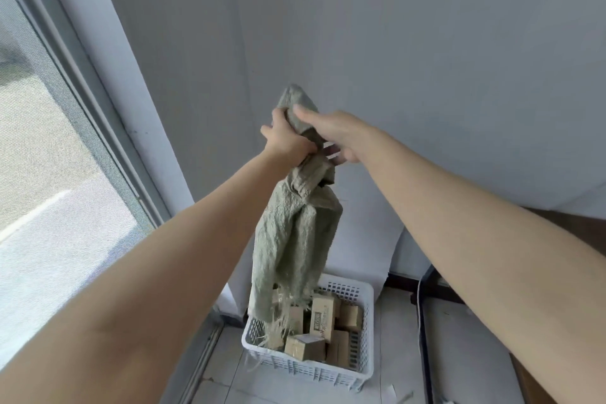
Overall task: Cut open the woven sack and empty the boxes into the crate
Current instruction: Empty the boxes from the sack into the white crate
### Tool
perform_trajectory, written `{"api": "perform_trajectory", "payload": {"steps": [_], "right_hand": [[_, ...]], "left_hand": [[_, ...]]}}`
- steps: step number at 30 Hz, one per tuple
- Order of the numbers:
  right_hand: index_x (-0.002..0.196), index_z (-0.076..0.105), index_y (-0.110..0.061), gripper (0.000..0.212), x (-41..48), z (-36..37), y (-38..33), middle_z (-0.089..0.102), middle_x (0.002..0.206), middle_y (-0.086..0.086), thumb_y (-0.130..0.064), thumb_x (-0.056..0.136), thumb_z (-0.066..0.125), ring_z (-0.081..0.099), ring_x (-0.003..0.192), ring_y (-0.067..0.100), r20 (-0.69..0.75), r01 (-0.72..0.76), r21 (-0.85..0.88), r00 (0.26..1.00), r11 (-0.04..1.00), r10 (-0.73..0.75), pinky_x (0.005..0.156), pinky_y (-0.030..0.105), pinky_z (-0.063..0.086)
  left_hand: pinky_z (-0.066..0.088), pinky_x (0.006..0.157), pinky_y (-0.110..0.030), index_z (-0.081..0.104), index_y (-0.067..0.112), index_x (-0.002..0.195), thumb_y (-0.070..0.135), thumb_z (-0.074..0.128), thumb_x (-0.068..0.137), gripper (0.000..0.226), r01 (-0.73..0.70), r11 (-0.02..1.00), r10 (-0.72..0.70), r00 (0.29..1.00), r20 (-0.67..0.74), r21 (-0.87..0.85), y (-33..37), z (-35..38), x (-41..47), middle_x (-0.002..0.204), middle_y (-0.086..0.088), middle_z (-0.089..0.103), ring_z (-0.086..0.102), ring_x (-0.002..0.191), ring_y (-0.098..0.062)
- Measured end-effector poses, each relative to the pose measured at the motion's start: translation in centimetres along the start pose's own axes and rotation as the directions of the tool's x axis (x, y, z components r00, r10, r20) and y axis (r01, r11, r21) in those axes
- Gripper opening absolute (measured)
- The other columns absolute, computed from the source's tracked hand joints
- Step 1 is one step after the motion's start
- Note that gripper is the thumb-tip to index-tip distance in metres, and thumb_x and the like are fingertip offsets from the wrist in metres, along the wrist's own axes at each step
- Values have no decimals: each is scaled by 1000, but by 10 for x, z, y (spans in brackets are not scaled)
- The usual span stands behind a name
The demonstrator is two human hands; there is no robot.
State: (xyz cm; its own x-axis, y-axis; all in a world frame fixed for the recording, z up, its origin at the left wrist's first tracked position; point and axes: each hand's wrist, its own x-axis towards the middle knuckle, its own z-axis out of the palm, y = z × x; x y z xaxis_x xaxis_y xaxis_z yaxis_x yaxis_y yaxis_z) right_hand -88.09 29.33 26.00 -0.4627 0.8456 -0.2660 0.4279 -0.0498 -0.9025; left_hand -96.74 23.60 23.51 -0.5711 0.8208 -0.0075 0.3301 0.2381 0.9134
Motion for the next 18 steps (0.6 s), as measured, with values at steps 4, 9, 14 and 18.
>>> {"api": "perform_trajectory", "payload": {"steps": [4, 9, 14, 18], "right_hand": [[111, 64, -10, 44, 5, -7, 9, 72, 95, 9, -42, 82, 66, 69, 80, 26, -128, -62, 101, 989, 993, 75, 71, 36, 58], [108, 65, -12, 29, 15, -23, 34, 74, 98, 12, -33, 93, 53, 71, 74, 26, -95, -170, 533, 962, 829, 258, 61, 35, 59], [78, 61, -6, 38, 2, -14, 45, 68, 53, 9, -31, 100, 43, 66, 50, 20, 184, -280, 504, 959, 817, 215, 42, 21, 52], [83, 65, -8, 23, -5, -4, 60, 69, 90, 13, -29, 90, 59, 67, 76, 26, 196, -338, 194, 933, 921, 301, 77, 33, 56]], "left_hand": [[53, 86, -32, 1, 28, 148, 9, 80, 65, 117, -74, 944, 152, 962, 225, -322, 2, 2, -6, 133, 4, 31, 52, 110, -16], [47, 97, -38, 24, 36, 142, 70, 78, 48, 113, 147, 988, -129, 957, 261, -51, -15, -14, -2, 138, 3, 36, 52, 117, -20], [54, 86, -49, 41, 15, 136, 49, 81, 64, 90, 392, 726, -121, 882, 456, -565, -19, -18, -6, 127, -16, 61, 67, 104, -33], [58, 63, -38, 43, 14, 130, 12, 70, 74, 62, 303, 798, -270, 953, 140, -521, -20, -18, -18, 112, -14, 63, 69, 85, -28]]}}
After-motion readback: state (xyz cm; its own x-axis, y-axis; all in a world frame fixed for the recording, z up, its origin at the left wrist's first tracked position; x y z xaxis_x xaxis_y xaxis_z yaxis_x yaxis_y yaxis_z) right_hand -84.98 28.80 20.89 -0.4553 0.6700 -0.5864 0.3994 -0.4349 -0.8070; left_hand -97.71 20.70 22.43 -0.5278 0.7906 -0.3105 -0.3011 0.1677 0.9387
